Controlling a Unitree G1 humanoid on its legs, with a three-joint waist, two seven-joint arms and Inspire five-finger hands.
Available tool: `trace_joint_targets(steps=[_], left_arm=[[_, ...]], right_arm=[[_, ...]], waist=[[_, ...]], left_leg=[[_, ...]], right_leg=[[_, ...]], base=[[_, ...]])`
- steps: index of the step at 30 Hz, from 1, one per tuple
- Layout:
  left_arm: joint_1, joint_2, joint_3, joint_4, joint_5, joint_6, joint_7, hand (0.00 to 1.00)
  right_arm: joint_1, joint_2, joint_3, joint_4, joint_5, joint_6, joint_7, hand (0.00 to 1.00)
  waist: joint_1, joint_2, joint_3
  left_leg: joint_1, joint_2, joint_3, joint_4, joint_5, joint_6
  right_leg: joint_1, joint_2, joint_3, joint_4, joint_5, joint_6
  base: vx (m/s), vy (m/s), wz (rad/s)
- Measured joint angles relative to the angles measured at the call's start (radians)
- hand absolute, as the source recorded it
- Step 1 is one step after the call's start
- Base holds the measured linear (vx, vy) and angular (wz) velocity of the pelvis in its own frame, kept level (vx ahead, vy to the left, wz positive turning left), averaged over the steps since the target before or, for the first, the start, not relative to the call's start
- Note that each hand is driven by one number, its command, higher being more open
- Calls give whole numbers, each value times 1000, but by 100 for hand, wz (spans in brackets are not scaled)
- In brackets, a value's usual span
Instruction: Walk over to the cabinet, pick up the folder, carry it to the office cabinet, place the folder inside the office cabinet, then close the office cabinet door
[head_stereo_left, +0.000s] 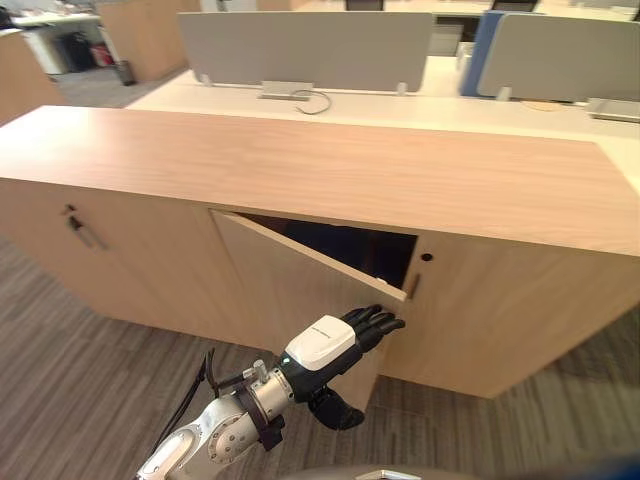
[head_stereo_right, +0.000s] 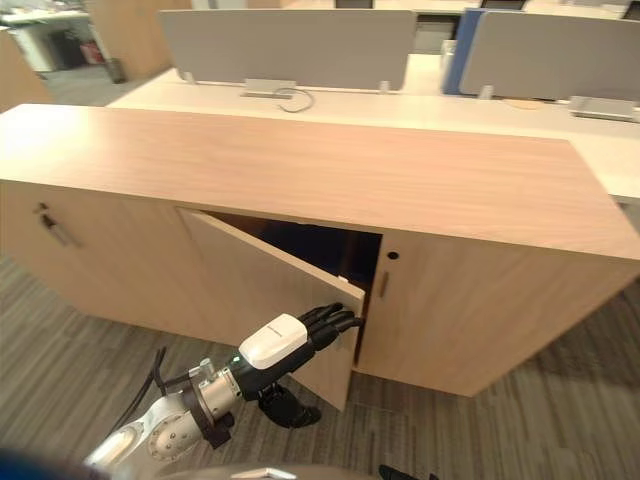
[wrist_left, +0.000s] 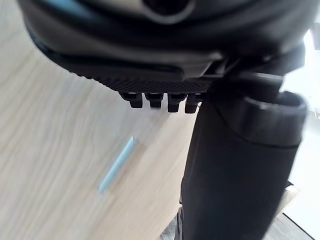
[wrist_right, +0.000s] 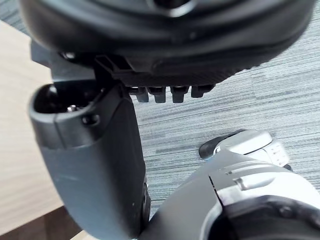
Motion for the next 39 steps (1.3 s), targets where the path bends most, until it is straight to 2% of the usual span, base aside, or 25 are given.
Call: trace_joint_targets(steps=[1,2,3,4,6,7,8,9,10,13,16,18,19,23,27,30,32,34,39], left_arm=[[0,-25,10,23,0,10,0,100],[12,-75,41,71,-2,34,1,100],[25,-127,71,112,-3,52,2,100],[32,-149,85,131,-3,57,3,100],[77,-241,157,204,-53,70,1,100],[90,-274,187,229,-115,81,-6,100],[110,-361,278,294,-233,107,-10,100],[110,-431,366,359,-345,134,-7,100],[80,-515,512,477,-593,199,9,100],[106,-541,679,583,-971,252,38,100],[128,-520,736,730,-1140,254,36,100],[123,-524,760,841,-1183,266,24,100],[111,-534,793,945,-1189,277,23,100],[106,-580,873,1099,-1140,306,27,100],[72,-584,920,1144,-970,308,49,100],[52,-602,938,1145,-939,307,54,100],[47,-604,942,1148,-933,307,57,100],[40,-603,937,1151,-919,307,66,100],[31,-565,859,1165,-822,307,89,100]], right_arm=[[-6,-3,0,1,0,1,0,100],[-23,-11,1,1,0,13,-6,100],[-27,-17,5,1,1,18,-12,100],[-26,-20,4,1,1,18,-15,100],[-21,-34,-1,-13,6,28,-26,100],[-16,-33,-1,-22,6,29,-30,100],[-15,-33,-1,-32,6,33,-34,100],[-7,-34,0,-45,6,38,-34,100],[11,-11,12,-72,14,42,-39,100],[59,13,36,-123,54,46,-48,100],[99,26,67,-151,78,48,-58,100],[102,26,72,-156,78,50,-60,100],[102,22,86,-156,78,51,-60,100],[99,12,99,-152,78,52,-57,100],[89,-2,91,-124,78,51,-59,100],[90,-4,56,-114,88,51,-64,100],[91,-5,53,-108,102,51,-69,100],[91,-7,53,-107,116,51,-73,100],[89,-12,66,-104,118,48,-79,100]], waist=[[1,6,10],[4,13,23],[3,19,31],[4,23,36],[11,57,47],[15,63,48],[31,70,47],[30,79,47],[32,63,51],[43,52,32],[66,43,4],[70,44,-3],[73,47,-7],[80,56,-20],[87,65,-30],[86,78,-29],[86,79,-31],[87,81,-30],[87,83,-29]], left_leg=[[-21,30,-10,70,-28,7],[-51,63,-61,170,-55,28],[-74,64,-168,220,-64,36],[-75,57,-232,226,-74,33],[-44,28,-422,187,-135,14],[-31,15,-463,164,-144,10],[5,-5,-531,101,-156,-9],[26,-12,-548,52,-152,-39],[43,-27,-523,32,-140,-47],[75,-43,-473,4,-134,-40],[102,-57,-446,-59,-104,-38],[116,-57,-437,-94,-88,-43],[131,-51,-421,-117,-79,-49],[159,-22,-380,-161,-66,-66],[157,-6,-365,-197,-35,-81],[157,-3,-377,-203,-21,-84],[155,-1,-390,-204,-17,-85],[154,3,-399,-210,-12,-85],[150,10,-409,-215,-14,-83]], right_leg=[[-1,15,22,2,4,-2],[-7,36,69,12,8,-8],[-16,49,110,25,10,-8],[-16,54,129,31,11,-7],[-30,79,204,48,16,0],[-39,82,220,56,16,3],[-63,88,260,77,14,13],[-72,88,273,86,11,23],[-73,68,275,96,6,33],[-75,44,299,106,-2,45],[-87,25,296,102,0,49],[-88,24,295,96,1,51],[-89,30,297,95,3,52],[-94,59,295,66,33,46],[-97,70,262,-4,89,31],[-69,65,245,-54,119,26],[-56,61,230,-79,126,20],[-39,52,158,-118,126,17],[-37,54,134,-135,147,18]], base=[[3,-111,-116],[11,-57,-114],[13,-27,-110],[6,40,-102],[-9,94,-95],[-38,172,-100],[-44,174,-82],[-69,241,-70],[-56,171,-34],[-32,147,-32],[22,49,-19],[32,-7,-8],[22,-20,-14],[24,-26,-32],[1,-30,-12],[-54,-17,11],[-112,-18,21],[-115,-19,13],[-2,-6,3]])
